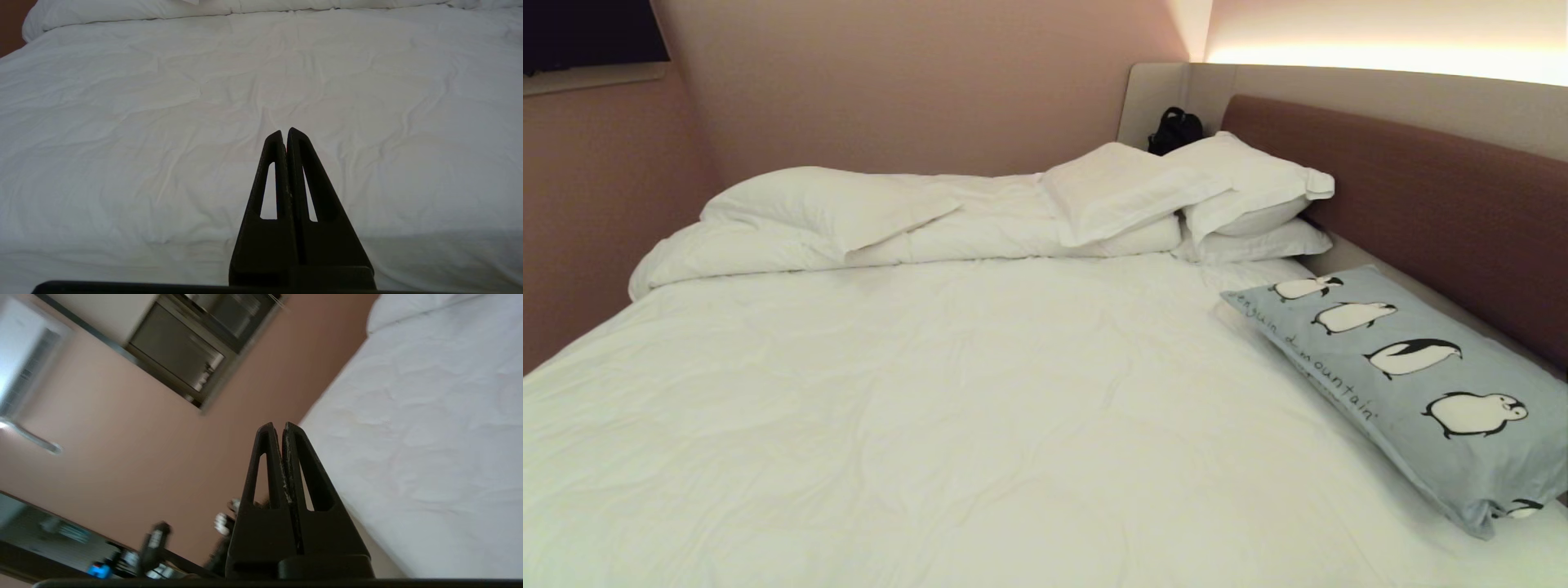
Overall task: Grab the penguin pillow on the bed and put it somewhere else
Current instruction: Pick up the pillow
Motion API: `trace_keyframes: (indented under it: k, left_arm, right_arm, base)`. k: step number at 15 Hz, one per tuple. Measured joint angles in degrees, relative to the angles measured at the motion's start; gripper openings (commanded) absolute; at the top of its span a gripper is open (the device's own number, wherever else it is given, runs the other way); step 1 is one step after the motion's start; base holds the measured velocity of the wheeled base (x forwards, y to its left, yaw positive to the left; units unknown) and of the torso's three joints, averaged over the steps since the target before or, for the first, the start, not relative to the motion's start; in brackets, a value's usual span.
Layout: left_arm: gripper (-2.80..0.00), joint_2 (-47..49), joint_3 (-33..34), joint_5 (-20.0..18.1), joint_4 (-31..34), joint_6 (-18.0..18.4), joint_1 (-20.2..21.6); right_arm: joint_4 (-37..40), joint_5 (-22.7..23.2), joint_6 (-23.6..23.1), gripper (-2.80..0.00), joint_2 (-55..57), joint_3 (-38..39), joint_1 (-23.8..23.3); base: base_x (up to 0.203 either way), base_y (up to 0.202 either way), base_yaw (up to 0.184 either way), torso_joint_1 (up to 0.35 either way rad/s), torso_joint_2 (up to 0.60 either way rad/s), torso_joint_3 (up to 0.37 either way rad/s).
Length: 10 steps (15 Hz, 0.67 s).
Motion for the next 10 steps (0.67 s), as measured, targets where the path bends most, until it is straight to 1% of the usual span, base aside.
trace_keyframes:
  k: [6,8,10]
  left_arm:
    - [-2.8,0.0,0.0,0.0,0.0,0.0,0.0]
    - [-2.8,0.0,0.0,0.0,0.0,0.0,0.0]
    - [-2.8,0.0,0.0,0.0,0.0,0.0,0.0]
  right_arm:
    - [-0.2,-9.4,13.8,-2.8,-1.0,0.0,-0.6]
    - [-0.3,-11.1,17.1,-2.8,-1.0,0.0,-1.4]
    - [-0.4,-11.8,19.0,-2.8,-1.0,0.0,-2.6]
  base:
    - [0.0,0.0,0.0,0.0,0.0,0.0]
    - [0.0,0.0,0.0,0.0,0.0,0.0]
    - [0.0,0.0,0.0,0.0,0.0,0.0]
